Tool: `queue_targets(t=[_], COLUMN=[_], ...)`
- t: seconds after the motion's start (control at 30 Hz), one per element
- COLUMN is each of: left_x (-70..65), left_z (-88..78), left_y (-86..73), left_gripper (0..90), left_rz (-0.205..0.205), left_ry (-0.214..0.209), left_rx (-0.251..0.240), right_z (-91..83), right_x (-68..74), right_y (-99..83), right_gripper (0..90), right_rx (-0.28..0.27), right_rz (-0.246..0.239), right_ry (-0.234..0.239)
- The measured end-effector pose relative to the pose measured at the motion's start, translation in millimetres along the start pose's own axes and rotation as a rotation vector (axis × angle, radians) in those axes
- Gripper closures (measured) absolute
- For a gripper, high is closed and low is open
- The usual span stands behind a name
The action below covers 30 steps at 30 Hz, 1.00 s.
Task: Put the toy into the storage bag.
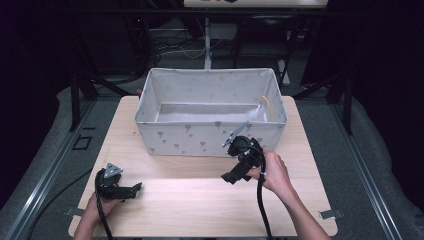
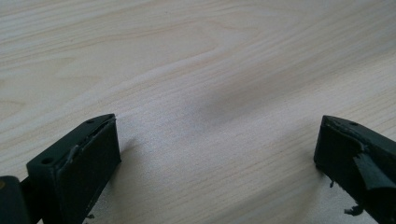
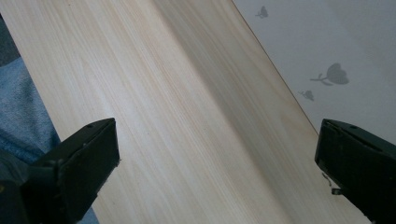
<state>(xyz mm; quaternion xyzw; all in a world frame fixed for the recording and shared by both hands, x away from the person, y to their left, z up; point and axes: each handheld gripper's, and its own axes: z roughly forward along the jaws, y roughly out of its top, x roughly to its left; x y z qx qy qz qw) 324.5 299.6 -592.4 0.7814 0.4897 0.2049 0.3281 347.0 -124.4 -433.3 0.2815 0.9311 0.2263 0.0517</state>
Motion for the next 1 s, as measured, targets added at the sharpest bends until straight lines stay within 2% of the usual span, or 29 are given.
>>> queue_targets(t=[0.17, 0.43, 0.63, 0.67, 0.73, 0.8, 1.0], left_x=[0.0, 0.0, 0.1, 0.1, 0.1, 0.2, -0.1], left_z=[0.0, 0.0, 0.0, 0.1, 0.1, 0.0, -0.1], left_y=[0.0, 0.0, 0.1, 0.1, 0.2, 0.2, -0.1], left_gripper=[0.2, 0.2, 0.2, 0.2, 0.2, 0.1, 0.1], left_rz=[0.0, 0.0, 0.001, 0.001, 0.001, 0.001, -0.001], left_ry=[0.0, 0.0, 0.0, -0.001, -0.001, -0.001, 0.0], left_rx=[0.0, 0.0, 0.0, 0.001, 0.001, 0.001, 0.001], right_z=[16.7, 37.6, 54.1, 59.3, 61.6, 64.9, 67.2], right_x=[2.2, 4.3, 7.3, 7.7, 7.7, 8.3, 8.3], right_y=[-14.9, -31.6, -43.7, -46.9, -48.2, -49.6, -54.2], right_gripper=[0.0, 0.0, 0.0, 0.0, 0.0, 0.0, 0.0], right_rx=[0.008, 0.036, 0.042, 0.049, 0.05, 0.076, 0.045], right_rz=[0.022, 0.029, 0.041, 0.045, 0.045, 0.031, 0.039], right_ry=[0.014, 0.024, 0.006, 0.014, 0.015, 0.009, 0.011])
